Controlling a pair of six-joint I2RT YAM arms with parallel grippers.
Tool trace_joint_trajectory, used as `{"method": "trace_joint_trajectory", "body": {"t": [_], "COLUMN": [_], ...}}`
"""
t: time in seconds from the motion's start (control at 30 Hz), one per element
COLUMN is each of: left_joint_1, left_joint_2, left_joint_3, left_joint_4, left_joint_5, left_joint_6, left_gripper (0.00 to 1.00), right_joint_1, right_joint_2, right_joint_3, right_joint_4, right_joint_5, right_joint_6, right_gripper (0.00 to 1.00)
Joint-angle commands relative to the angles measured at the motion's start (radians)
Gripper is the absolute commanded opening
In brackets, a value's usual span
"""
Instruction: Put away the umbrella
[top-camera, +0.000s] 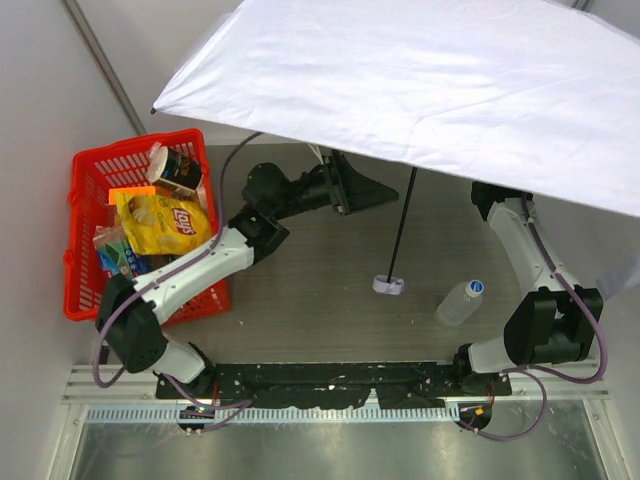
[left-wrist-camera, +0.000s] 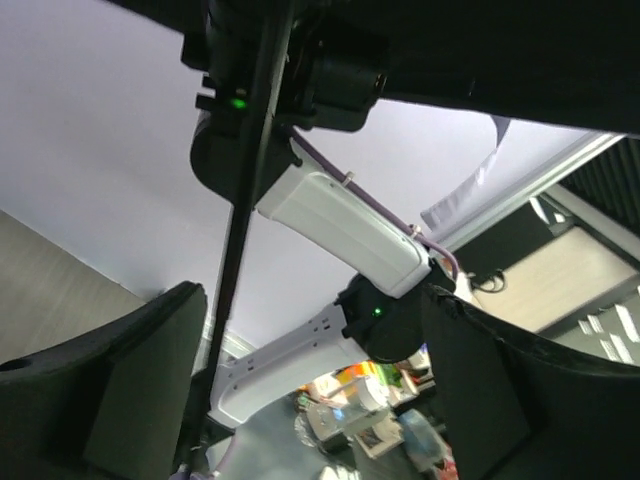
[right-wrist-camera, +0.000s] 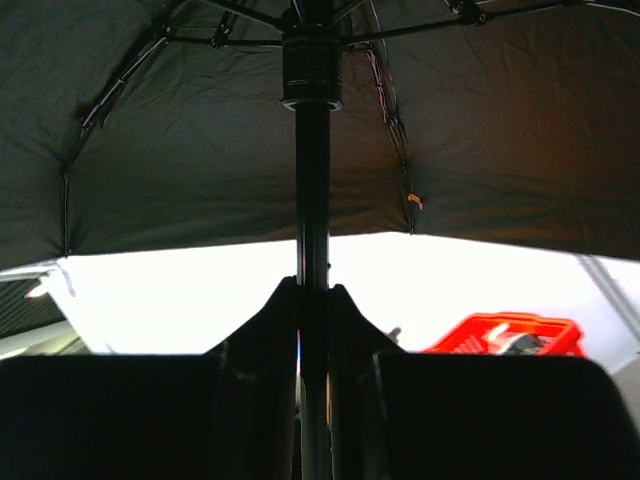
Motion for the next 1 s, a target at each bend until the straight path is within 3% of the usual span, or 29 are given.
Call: {"method": "trace_joint_trajectory", "body": {"t": [0.0,0.13,0.27,0.53,0.67,0.7,0.77,0.87,0.93,0.97], "left_joint_1": [0.010,0.007,-0.043,-0.111,-0.119,-0.119,-0.125,-0.201,-0.249,-0.261], "left_joint_2": [-0.134,-0.085,0.023,0.118,0.119,0.118,0.092,0.011,-0.014,-0.019], "left_joint_3": [-0.008,0.050,0.118,0.256,0.305,0.322,0.357,0.349,0.342,0.343], "left_joint_4": [-0.169,-0.248,-0.087,-0.162,-0.312,-0.372,-0.537,-0.717,-0.765,-0.783], "left_joint_5": [-0.111,-0.115,-0.022,-0.019,-0.070,-0.086,-0.192,-0.539,-0.718,-0.776], "left_joint_6": [0.199,0.198,0.106,0.181,0.291,0.333,0.449,0.688,0.759,0.770], "left_gripper": [0.99,1.00,0.99,0.83,0.53,0.42,0.04,0.00,0.00,0.00], "right_joint_1": [-0.001,-0.001,-0.001,0.005,0.006,0.006,0.006,0.006,0.005,0.008], "right_joint_2": [-0.063,-0.026,0.020,0.029,0.031,0.029,0.035,0.034,0.002,-0.033], "right_joint_3": [0.012,0.016,0.032,-0.016,-0.059,-0.062,-0.074,-0.087,-0.110,-0.120], "right_joint_4": [0.209,0.333,0.448,0.499,0.540,0.540,0.542,0.478,0.291,0.201], "right_joint_5": [-0.010,0.032,0.074,0.105,0.120,0.111,0.103,0.080,0.069,0.072], "right_joint_6": [0.197,0.297,0.375,0.404,0.417,0.420,0.429,0.412,0.317,0.208], "right_gripper": [0.01,0.01,0.01,0.01,0.01,0.01,0.01,0.02,0.32,0.37]}}
